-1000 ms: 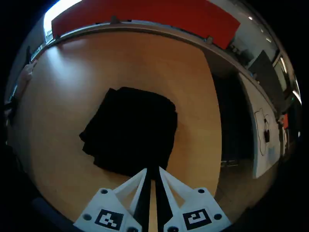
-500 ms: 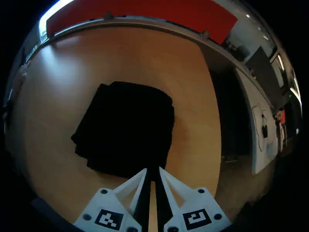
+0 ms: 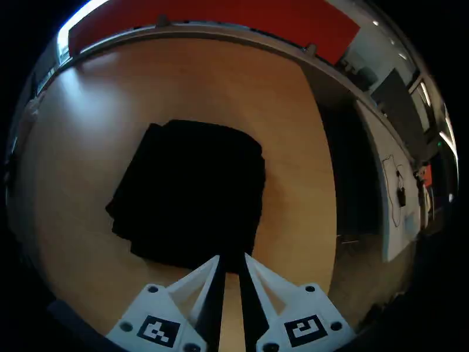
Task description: Fold towel
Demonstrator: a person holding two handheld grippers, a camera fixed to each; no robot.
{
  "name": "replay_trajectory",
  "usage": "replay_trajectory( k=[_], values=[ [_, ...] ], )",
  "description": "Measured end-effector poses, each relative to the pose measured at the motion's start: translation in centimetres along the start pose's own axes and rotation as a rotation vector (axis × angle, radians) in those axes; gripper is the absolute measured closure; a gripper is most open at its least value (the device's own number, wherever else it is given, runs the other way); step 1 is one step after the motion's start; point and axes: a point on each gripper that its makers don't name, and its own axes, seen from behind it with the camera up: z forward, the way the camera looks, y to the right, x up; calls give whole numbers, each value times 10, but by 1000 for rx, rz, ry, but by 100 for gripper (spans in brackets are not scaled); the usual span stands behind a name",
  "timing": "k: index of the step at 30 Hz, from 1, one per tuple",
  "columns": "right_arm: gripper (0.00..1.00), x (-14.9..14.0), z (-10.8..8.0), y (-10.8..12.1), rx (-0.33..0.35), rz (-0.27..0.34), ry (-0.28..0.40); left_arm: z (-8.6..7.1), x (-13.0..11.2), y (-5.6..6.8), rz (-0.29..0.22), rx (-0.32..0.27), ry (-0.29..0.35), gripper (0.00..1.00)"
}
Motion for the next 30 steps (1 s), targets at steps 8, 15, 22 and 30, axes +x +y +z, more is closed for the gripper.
replay_trajectory(
  k=[8, 15, 22, 30],
  values=[
    [70, -5, -3, 2, -21, 6, -1, -1, -1, -1, 1, 0, 1, 5],
    [33, -8, -7, 1, -32, 14, 3, -2, -2, -3, 1, -2, 5, 5],
    [0, -9, -11, -4, -22, 41, 14, -3, -2, -5, -1, -7, 12, 5],
    [0, -7, -18, -7, -26, 52, 32, -3, -3, -7, 2, -14, 16, 5]
  ],
)
